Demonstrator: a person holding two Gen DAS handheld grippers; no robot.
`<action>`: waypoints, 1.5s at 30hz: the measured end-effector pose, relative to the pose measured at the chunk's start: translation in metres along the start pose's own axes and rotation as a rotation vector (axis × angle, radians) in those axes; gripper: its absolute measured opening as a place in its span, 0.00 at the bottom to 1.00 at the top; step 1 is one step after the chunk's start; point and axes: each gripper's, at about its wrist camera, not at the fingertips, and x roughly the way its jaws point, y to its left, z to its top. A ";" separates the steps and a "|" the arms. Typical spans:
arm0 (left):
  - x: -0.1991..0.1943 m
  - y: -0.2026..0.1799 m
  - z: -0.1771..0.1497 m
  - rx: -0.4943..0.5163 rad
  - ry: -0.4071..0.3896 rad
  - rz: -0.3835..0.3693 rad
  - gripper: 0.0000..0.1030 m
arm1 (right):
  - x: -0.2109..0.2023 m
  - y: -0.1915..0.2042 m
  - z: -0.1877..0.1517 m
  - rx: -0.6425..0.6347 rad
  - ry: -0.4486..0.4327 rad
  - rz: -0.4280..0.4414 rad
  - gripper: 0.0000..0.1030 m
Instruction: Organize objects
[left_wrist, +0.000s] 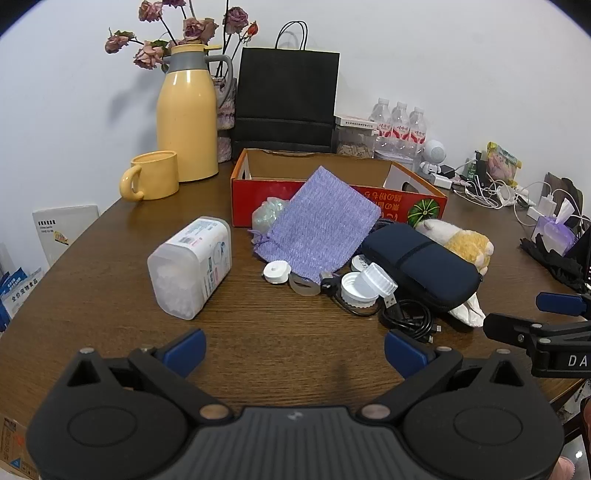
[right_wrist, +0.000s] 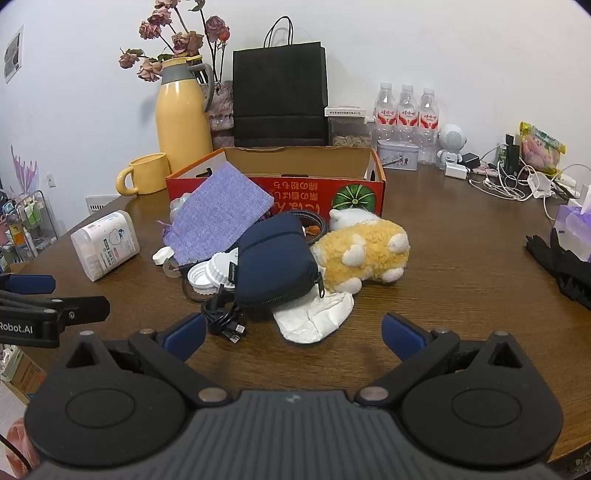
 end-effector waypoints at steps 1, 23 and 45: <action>0.000 0.000 0.000 0.000 0.000 -0.001 1.00 | 0.000 0.000 0.000 0.001 -0.001 0.000 1.00; 0.001 0.000 -0.002 -0.003 0.003 0.000 1.00 | 0.001 0.000 -0.001 0.000 0.003 0.001 1.00; 0.002 0.003 -0.004 -0.003 0.004 -0.005 1.00 | 0.001 0.001 -0.002 0.000 0.005 0.001 1.00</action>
